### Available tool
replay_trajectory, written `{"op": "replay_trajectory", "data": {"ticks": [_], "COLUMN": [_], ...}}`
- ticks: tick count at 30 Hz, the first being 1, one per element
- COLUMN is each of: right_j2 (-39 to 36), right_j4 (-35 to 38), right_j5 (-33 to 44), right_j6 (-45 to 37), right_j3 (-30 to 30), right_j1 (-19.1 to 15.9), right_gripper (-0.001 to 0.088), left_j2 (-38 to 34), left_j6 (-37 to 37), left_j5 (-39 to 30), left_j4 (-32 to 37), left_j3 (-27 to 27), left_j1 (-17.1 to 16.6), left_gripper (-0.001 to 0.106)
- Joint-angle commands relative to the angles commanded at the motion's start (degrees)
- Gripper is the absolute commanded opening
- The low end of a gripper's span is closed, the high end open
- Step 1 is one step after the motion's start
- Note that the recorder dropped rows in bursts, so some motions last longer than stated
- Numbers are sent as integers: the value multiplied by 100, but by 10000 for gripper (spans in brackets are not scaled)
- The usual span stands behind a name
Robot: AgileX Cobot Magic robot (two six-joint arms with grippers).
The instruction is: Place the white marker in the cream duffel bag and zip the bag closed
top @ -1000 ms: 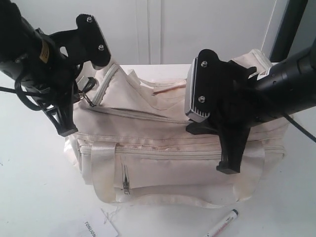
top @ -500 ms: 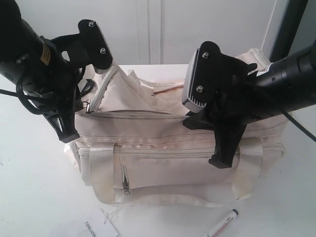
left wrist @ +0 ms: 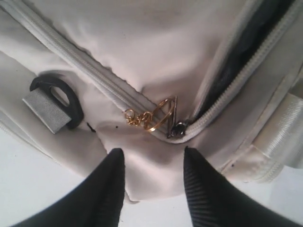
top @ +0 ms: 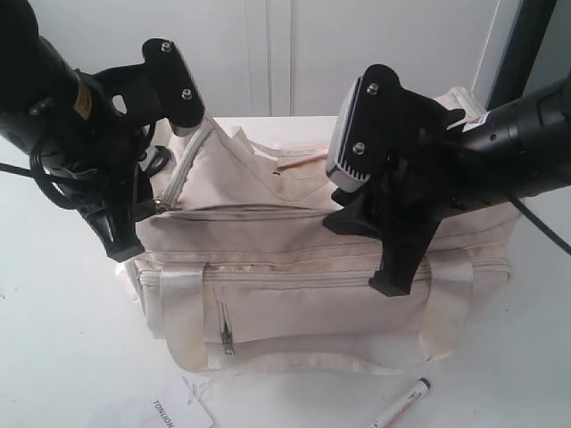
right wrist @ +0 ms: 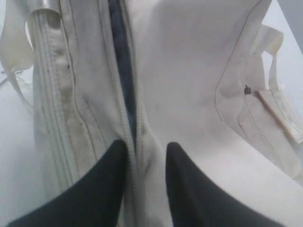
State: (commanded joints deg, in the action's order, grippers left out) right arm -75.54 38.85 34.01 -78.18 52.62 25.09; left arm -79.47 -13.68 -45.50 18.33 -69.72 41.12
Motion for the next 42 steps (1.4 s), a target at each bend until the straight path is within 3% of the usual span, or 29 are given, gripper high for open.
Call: {"op": "replay_trajectory", "data": {"ticks": [3,7,17,23,26,30,36,42], "right_j2": [0,167,909,1031,1031,1031,1031,1031], "right_j4": [0,11,-156,-1442,-1875,-1940,-1940,-2327], "right_j5": [0,2,-281,-324,-221,-138,-28,505], "right_j6": [0,245,1689,3378,3990,4004,4130,4702], "right_j3": [0,80,164,302,366,420,431,629], "right_j1": [0,0,0,0,0,0,0,-15], "right_gripper": [485,487,487,479,393,253,14,0], "left_j2": [0,10,10,10,10,10,10,10], "left_j6": [-22,-22,-8,-8,-8,-8,-8,-8], "left_j5": [-79,-176,-574,-682,-696,-676,-556,-329], "left_j4": [0,13,-27,-502,-793,-932,-1080,-1093], "left_j3": [0,-23,-436,-669,-771,-841,-841,-841], "left_j1": [0,11,11,11,11,11,11,11], "left_gripper": [503,644,660,660,658,639,517,279]}}
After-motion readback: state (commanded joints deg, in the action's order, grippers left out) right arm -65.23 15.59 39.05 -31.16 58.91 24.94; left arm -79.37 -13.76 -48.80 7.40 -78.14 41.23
